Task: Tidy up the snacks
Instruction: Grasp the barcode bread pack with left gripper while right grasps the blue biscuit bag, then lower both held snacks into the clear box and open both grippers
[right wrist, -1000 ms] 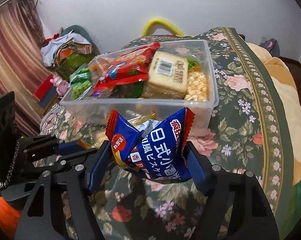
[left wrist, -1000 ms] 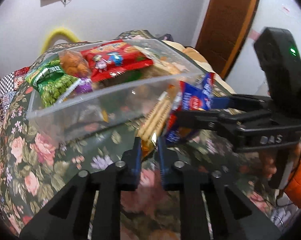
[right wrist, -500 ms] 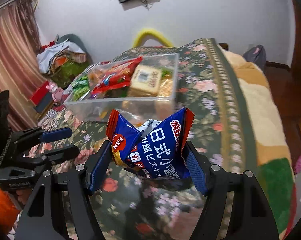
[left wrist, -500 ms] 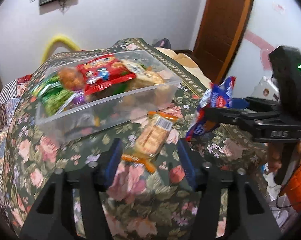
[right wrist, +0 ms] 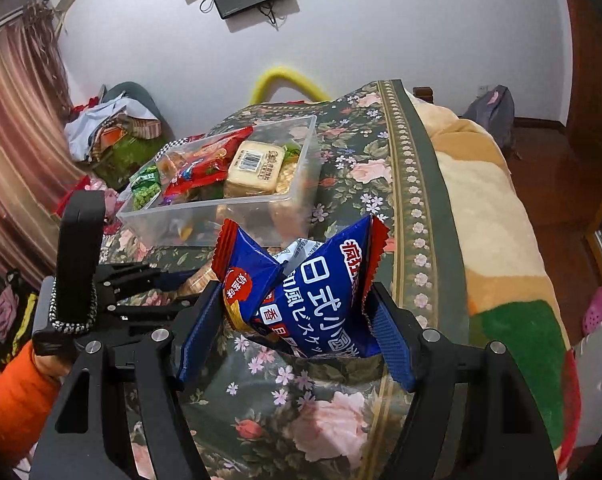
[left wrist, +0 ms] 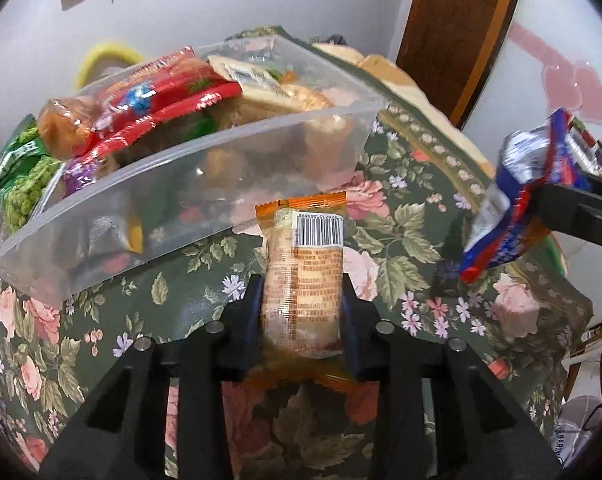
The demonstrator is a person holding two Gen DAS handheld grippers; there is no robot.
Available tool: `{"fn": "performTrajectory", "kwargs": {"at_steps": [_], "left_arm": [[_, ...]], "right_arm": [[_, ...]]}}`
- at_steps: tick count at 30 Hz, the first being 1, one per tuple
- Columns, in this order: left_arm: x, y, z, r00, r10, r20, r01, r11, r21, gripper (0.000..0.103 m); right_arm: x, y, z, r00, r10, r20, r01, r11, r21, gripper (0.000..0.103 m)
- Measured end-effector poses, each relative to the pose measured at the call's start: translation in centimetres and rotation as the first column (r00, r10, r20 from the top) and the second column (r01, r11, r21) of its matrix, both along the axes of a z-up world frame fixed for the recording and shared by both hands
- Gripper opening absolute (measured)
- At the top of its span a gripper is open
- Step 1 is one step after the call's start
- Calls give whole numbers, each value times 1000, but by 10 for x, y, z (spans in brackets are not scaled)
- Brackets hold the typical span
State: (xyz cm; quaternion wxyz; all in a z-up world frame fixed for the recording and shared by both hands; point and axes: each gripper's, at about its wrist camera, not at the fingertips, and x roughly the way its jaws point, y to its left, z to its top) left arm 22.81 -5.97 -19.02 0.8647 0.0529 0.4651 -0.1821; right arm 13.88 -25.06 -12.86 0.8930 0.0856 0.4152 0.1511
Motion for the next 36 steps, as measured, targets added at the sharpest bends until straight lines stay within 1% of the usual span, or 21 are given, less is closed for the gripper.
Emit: {"fn": "performTrajectory", "kwargs": {"at_steps": [3, 8, 13, 16, 21, 24, 28, 32, 36], "left_arm": [[-14, 7, 13, 999, 8, 49, -7, 1000, -9, 35], [-35, 22, 45, 992, 43, 121, -39, 998, -42, 35], [-46, 44, 80, 974, 102, 201, -88, 993, -76, 35], [-45, 58, 97, 961, 134, 243, -116, 989, -89, 35], [-29, 78, 113, 937, 198, 287, -178, 979, -95, 35], [-13, 90, 114, 927, 239, 287, -218, 970, -103, 35], [14, 104, 104, 918, 287, 275, -267, 958, -107, 35], [35, 107, 92, 914, 300, 275, -287, 954, -86, 35], [48, 101, 78, 918, 291, 270, -286, 956, -59, 35]], "right_arm": [[2, 2, -1, 1000, 1, 0, -1, 1000, 8, 69], [4, 8, 4, 1000, 9, 14, -9, 1000, 26, 69], [12, 23, 20, 998, 28, 59, -30, 999, 29, 69], [20, 33, 30, 995, 41, 91, -43, 999, 24, 69], [41, 50, 41, 989, 53, 136, -55, 998, 11, 69], [56, 61, 40, 988, 59, 142, -60, 998, 3, 69], [74, 74, 30, 990, 63, 129, -62, 998, -17, 69], [88, 87, 17, 992, 69, 109, -64, 997, -50, 69], [95, 100, 5, 990, 97, 100, -87, 991, -102, 69]]}}
